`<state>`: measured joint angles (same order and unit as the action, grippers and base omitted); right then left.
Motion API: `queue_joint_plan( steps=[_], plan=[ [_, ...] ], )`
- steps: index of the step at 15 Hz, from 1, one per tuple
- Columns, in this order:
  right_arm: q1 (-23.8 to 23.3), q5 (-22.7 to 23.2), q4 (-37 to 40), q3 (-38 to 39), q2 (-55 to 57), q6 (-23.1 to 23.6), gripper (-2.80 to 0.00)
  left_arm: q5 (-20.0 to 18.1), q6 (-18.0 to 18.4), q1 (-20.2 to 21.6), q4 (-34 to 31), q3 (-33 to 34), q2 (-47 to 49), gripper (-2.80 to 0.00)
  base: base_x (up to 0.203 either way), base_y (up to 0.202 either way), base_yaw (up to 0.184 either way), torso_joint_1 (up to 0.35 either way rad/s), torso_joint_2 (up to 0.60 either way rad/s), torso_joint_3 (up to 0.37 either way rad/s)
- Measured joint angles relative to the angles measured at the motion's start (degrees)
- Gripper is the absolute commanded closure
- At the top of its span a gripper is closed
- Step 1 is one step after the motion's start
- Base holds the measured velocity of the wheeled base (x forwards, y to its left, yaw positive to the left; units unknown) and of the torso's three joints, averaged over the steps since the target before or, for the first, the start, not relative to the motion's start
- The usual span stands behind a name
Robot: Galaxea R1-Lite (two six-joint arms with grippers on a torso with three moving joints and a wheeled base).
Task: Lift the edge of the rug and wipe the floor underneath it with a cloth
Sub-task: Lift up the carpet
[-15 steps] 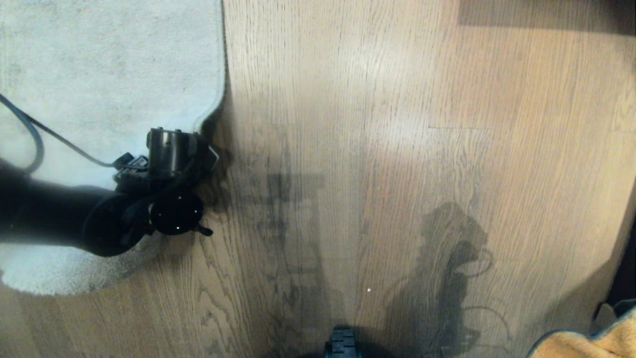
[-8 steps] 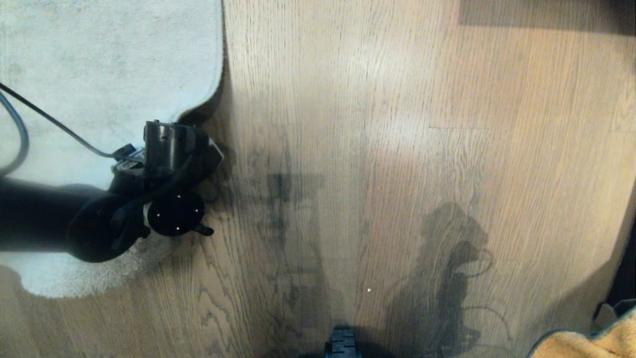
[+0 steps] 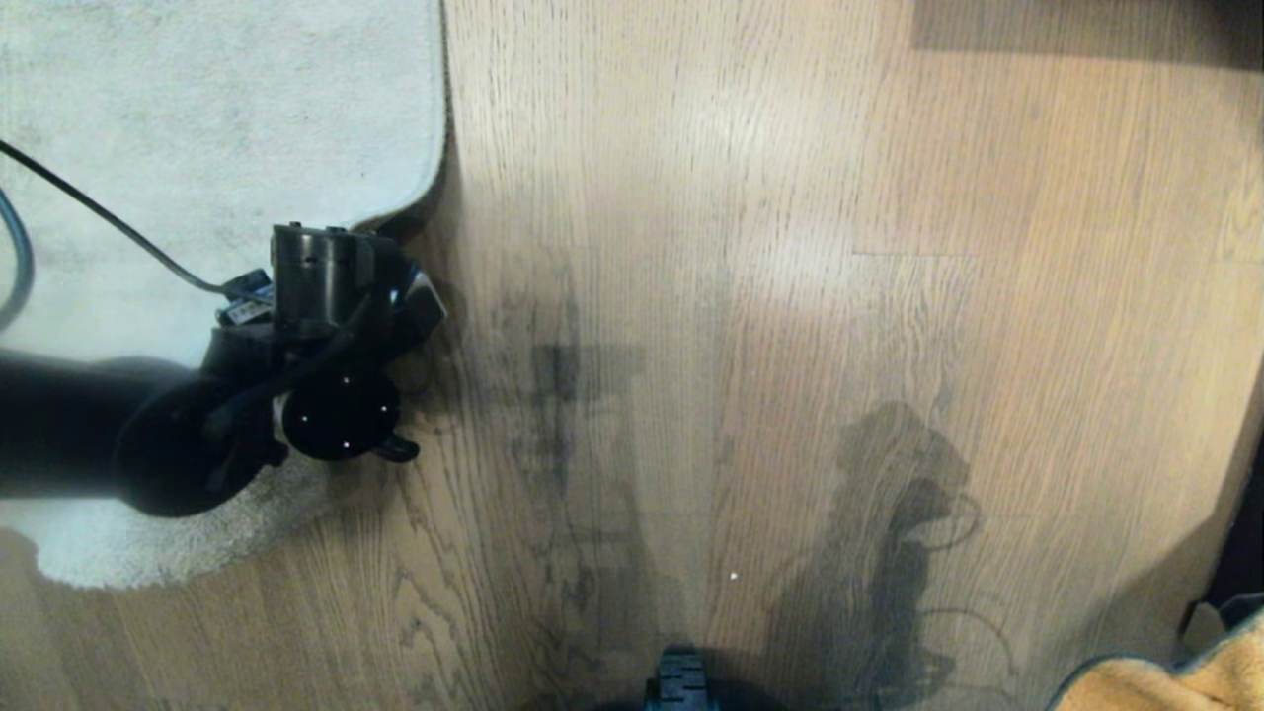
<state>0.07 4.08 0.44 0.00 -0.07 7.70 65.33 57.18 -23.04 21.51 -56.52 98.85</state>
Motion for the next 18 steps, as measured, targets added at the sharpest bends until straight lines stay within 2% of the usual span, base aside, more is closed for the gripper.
queue_joint_plan(
  steps=[3, 11, 15, 18],
  plan=[
    [0.00, 0.01, 0.00, 0.00, 0.00, 0.01, 0.00, 1.17, 1.36, 0.01, -0.42, 0.04, -0.94, -2.80, 0.000, 0.000, 0.000, 0.000, 0.00, 0.000],
    [0.00, 0.01, 0.00, 0.00, 0.00, 0.00, 0.00, 1.18, 11.75, 1.62, -0.37, 0.79, -3.87, -2.80, 0.000, 0.000, 0.000, 0.000, 0.00, 0.000],
    [0.00, -0.01, 0.00, 0.00, 0.00, 0.00, 0.00, 1.14, 11.78, 1.39, 0.44, 0.96, -4.23, -2.80, 0.000, 0.000, 0.000, 0.000, 0.00, 0.000],
    [0.00, -0.01, 0.02, 0.00, 0.00, 0.00, 0.00, 1.03, 11.72, 0.03, 4.06, 1.67, -3.52, -2.80, 0.000, 0.000, 0.000, 0.000, 0.00, 0.000]
  ],
)
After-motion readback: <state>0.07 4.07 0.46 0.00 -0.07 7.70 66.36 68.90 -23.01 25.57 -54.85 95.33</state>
